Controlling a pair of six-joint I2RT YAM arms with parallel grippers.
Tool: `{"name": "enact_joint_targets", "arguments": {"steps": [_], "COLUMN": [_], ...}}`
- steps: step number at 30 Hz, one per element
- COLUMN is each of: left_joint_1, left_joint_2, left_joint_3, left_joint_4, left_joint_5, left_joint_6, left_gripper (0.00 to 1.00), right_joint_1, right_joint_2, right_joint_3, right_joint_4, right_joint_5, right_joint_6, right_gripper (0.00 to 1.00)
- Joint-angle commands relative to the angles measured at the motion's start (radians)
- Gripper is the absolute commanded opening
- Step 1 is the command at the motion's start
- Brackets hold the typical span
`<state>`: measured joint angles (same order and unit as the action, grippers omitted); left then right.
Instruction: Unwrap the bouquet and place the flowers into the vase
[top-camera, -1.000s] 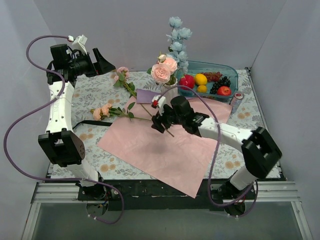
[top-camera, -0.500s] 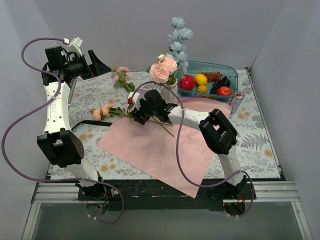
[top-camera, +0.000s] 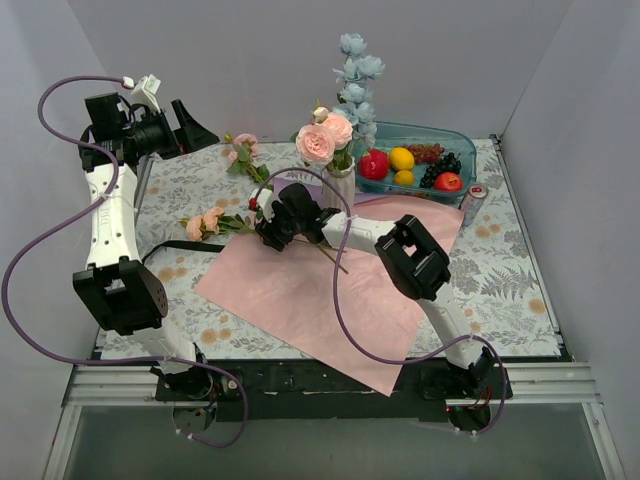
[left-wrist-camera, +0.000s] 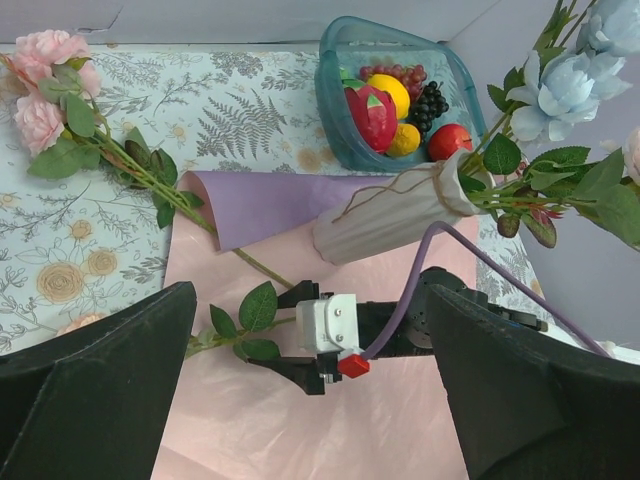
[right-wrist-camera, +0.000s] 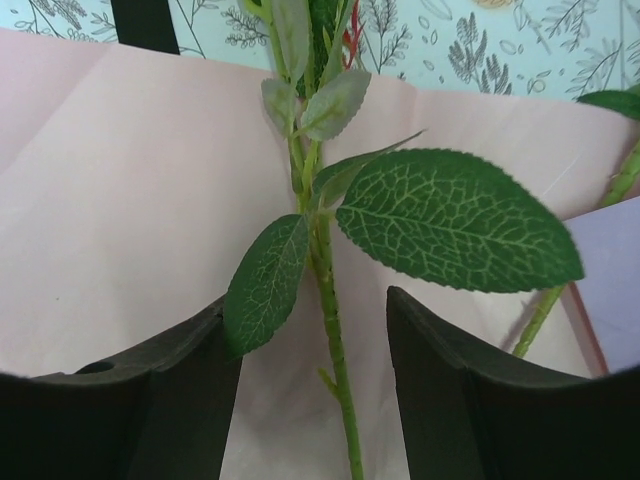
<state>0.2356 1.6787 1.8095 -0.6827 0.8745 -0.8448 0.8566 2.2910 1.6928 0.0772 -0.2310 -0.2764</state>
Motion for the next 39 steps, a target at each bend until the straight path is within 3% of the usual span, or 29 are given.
{"name": "enact_joint_targets", "arguments": {"steps": [1, 7, 14, 21, 23, 28, 35, 39], "left_joint_1": [0.010, 0.013, 0.019, 0.024, 0.025, 0.030, 0.034, 0.036], "left_joint_2": [-0.030, -0.025, -0.016, -0.019, -0.023, -0.030, -0.030, -0.028], "left_joint_3": [0.050, 0.057, 0.073, 0.067, 0.060, 0.037, 0.024, 0.024], "left_joint_4": [-0.018, -0.021, -0.038, -0.034, -0.031, -0.020, -0.012, -0.008], "left_joint_5": [0.027, 0.027, 0.012, 0.024, 0.026, 0.027, 0.032, 0.035], "left_joint_6": [0.015, 0.016, 0.039, 0.036, 0.036, 0.039, 0.039, 0.035], "left_gripper": [0.98, 0.98, 0.98, 0.98, 0.98, 0.98, 0.98, 0.98], "right_joint_1": [-0.005, -0.011, -0.013, -0.011, -0.011, -0.013, -0.025, -0.025], "right_joint_2": [0.019, 0.038, 0.044, 0.045, 0.039, 0.030, 0.073, 0.084], "right_joint_3": [0.053, 0.057, 0.073, 0.085, 0.077, 0.071, 0.080, 0.061], "right_joint_4": [-0.010, -0.017, -0.037, -0.057, -0.051, -0.037, -0.056, -0.054], "right_joint_5": [-0.005, -0.014, -0.030, -0.034, -0.025, 0.013, -0.024, -0.053], "right_joint_6": [0.032, 0.034, 0.042, 0.040, 0.034, 0.022, 0.062, 0.080], "right_gripper": [0.64, 0.59, 0.36, 0.27, 0.28, 0.45, 0.43, 0.37]}}
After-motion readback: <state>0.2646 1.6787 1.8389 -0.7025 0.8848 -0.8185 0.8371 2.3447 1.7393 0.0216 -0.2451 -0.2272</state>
